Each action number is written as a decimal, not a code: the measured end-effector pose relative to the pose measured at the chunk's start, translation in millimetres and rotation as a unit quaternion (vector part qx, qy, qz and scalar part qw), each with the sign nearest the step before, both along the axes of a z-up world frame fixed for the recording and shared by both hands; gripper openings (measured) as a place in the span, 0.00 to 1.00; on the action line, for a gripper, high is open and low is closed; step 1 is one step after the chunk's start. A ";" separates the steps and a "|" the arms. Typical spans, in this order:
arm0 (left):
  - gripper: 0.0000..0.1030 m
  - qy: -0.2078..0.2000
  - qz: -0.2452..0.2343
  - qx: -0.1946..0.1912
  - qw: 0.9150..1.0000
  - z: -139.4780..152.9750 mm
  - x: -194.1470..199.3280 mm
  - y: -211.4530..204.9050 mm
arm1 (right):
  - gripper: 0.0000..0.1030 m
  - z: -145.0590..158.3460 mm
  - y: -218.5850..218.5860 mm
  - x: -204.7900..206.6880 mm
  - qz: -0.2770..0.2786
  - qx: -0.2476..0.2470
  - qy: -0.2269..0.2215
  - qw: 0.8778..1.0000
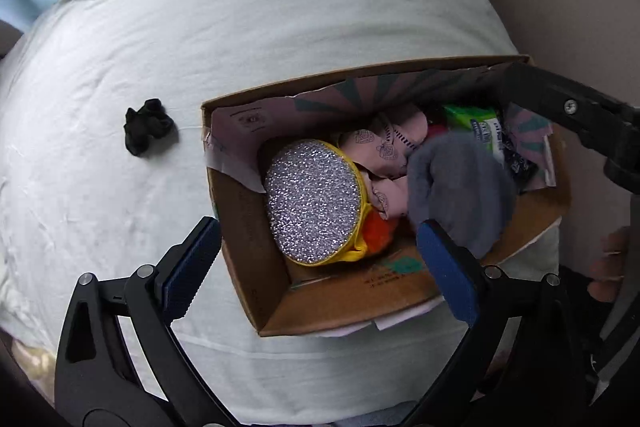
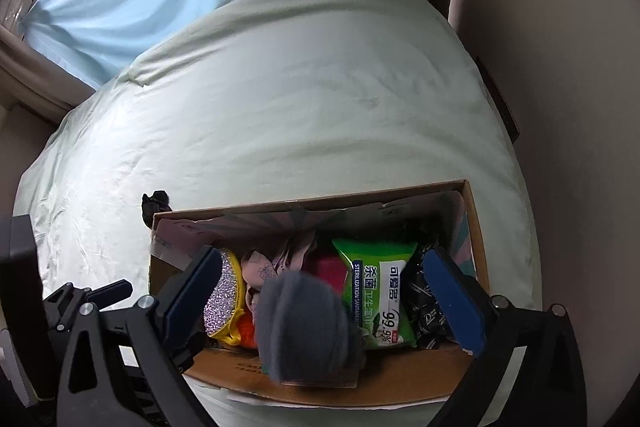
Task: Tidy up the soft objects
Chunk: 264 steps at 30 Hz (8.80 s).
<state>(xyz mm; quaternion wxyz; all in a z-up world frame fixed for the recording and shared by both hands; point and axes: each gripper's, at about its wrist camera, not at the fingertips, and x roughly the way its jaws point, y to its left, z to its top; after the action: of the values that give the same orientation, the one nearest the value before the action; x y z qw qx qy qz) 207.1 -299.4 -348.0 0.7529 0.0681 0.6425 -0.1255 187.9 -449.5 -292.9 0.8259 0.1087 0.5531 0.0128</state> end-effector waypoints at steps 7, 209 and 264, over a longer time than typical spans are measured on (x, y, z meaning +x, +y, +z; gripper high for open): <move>0.95 -0.016 -0.001 -0.005 1.000 16.6 -4.5 7.4 | 0.97 14.3 1.9 -7.9 -0.004 -0.007 -0.014 1.000; 0.95 -0.401 0.119 -0.082 0.904 337.4 -160.3 293.6 | 0.99 280.8 228.0 -156.2 0.038 -0.091 -0.260 0.961; 0.95 -0.408 0.123 -0.079 0.901 334.6 -159.2 297.5 | 0.99 280.1 240.5 -147.4 0.020 -0.096 -0.273 0.957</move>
<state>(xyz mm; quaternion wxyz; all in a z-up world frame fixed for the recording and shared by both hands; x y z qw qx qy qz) 47.9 -1.9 -13.4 0.9614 -0.0255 0.2703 -0.0436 40.4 -209.1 -12.7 0.9515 0.0098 0.3074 0.0050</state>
